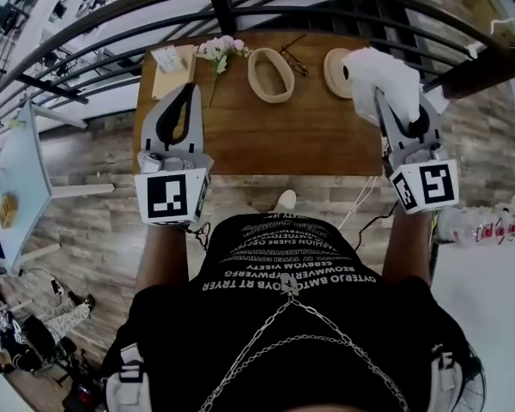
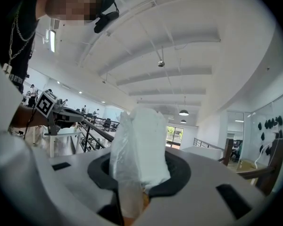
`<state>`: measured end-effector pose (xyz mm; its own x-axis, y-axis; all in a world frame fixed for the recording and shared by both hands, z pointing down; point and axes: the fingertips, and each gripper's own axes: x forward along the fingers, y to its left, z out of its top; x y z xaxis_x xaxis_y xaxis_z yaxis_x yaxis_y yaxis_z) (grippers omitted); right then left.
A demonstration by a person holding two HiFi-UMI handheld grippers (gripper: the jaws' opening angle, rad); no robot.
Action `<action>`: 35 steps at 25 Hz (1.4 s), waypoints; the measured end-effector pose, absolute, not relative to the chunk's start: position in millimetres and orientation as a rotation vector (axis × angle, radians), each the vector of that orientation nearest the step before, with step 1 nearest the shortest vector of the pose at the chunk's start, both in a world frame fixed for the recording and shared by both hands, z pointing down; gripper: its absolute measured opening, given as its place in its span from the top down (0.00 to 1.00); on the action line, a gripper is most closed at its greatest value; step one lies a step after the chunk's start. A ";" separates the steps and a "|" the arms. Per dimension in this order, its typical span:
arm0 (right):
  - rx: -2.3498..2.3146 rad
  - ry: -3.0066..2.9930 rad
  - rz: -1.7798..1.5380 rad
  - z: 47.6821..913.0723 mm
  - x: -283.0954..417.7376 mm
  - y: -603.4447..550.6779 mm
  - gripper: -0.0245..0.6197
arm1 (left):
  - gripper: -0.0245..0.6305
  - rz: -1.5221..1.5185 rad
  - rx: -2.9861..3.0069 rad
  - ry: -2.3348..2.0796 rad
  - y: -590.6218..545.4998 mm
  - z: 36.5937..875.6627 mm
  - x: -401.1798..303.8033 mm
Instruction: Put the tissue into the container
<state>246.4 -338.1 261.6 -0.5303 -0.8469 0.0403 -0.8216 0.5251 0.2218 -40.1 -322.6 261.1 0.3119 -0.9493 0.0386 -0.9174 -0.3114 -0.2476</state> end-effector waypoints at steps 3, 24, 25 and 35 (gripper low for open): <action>1.433 -2.627 -0.232 271.9 256.4 -357.0 0.76 | 0.92 -0.294 -2.393 1.752 -331.7 271.9 -31.6; 1.307 -2.503 0.095 416.0 222.8 -496.4 0.76 | 0.92 -0.346 -2.424 1.760 -453.8 298.1 -46.0; 1.296 -2.496 0.115 425.9 218.9 -502.7 0.76 | 0.92 -0.351 -2.426 1.763 -460.1 300.1 -49.4; 1.139 -2.443 0.306 531.3 162.5 -555.7 0.76 | 0.92 -0.433 -2.479 1.798 -513.6 337.6 -77.3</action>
